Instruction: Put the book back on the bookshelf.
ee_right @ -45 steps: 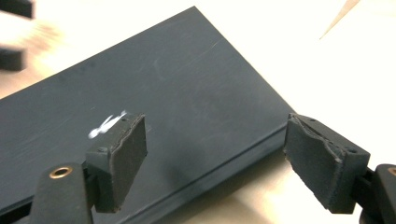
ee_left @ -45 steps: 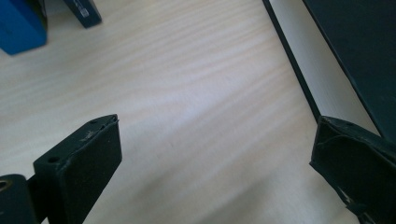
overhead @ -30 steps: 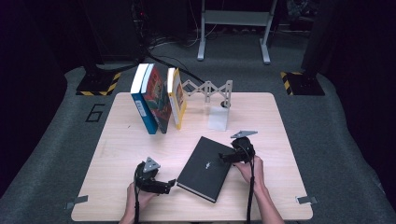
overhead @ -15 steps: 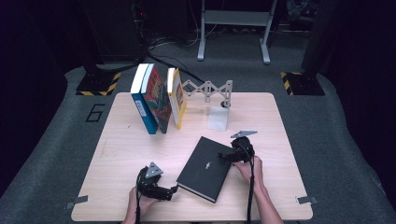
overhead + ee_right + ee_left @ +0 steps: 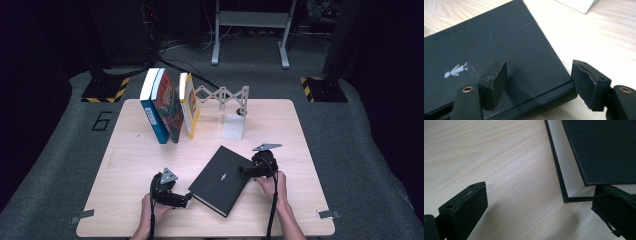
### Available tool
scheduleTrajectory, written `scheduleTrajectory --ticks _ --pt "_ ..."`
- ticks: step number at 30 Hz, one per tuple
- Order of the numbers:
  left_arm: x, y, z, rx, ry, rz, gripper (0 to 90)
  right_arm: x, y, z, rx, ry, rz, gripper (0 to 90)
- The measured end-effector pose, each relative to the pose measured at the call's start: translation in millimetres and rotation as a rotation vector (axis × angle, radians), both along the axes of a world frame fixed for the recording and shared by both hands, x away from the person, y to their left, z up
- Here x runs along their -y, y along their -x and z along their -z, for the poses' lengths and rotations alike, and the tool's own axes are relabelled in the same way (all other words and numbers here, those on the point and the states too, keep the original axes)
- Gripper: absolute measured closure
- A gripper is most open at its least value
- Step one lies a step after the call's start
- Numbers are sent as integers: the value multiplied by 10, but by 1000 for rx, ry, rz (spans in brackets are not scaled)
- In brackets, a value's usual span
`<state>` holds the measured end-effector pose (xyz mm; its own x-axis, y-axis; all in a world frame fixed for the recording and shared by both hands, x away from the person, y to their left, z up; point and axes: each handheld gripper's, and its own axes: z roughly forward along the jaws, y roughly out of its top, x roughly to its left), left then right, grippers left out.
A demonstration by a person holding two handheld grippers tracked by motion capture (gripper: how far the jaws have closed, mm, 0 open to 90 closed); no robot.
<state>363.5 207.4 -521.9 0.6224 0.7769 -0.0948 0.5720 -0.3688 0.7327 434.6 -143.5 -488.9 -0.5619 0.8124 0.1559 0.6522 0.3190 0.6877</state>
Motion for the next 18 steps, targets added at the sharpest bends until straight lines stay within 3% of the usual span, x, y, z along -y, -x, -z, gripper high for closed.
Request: scheduleTrajectory --ticks 18 --pt "102 -470 -25 -38 -1 -27 3 302 371 3 -9 -24 53 330"
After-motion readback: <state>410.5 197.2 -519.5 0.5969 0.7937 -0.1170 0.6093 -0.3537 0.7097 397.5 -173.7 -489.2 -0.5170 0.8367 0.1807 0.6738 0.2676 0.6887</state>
